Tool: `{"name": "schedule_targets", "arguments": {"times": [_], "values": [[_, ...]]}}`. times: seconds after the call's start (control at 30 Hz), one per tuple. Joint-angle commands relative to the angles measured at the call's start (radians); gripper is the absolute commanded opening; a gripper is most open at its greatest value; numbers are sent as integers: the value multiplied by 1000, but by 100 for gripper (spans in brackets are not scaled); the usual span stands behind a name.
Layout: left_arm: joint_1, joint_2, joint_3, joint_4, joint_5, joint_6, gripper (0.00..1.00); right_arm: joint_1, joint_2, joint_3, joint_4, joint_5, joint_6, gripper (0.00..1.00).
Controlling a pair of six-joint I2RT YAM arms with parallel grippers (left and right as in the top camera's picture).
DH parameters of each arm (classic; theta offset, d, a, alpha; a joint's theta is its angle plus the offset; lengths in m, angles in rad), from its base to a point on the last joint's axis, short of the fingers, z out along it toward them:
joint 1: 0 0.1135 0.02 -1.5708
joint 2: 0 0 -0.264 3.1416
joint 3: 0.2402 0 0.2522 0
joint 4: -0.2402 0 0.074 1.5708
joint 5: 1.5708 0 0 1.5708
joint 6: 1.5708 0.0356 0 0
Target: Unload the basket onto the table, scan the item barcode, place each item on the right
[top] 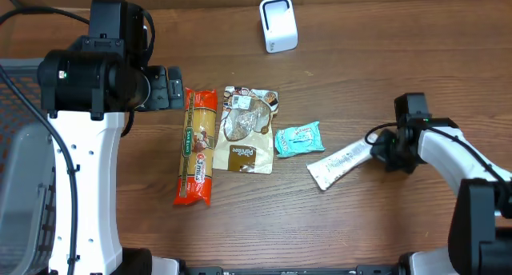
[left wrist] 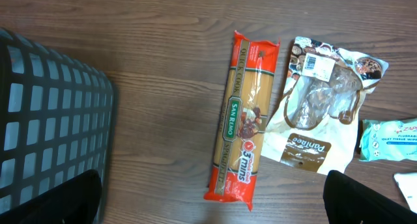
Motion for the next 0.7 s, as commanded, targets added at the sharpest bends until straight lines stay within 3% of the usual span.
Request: {"name": "schedule_targets", "arguments": {"times": [0.0,0.13,0.23,0.37,0.4,0.5,0.53,0.67], "values": [[5,-4,-1,1,-13,-18,100,-3,37,3,171,-55,-186,4],[5,-4,-1,1,-13,-18,100,-3,58,3,316,-174,-291,4],[5,-4,-1,1,-13,-18,100,-5,58,24,300,-215,-291,8],[5,-4,-1,1,-13,-18,100,-40,57,135,100,-311,-291,27],[5,-4,-1,1,-13,-18,100,-53,57,170,33,-341,-291,35],[5,-4,-1,1,-13,-18,100,-80,57,243,-141,-386,-292,70],[5,-4,-1,1,-13,-18,100,-80,57,248,-171,-397,-293,75],[5,-4,-1,1,-13,-18,100,-58,61,217,-220,-499,-387,78]]}}
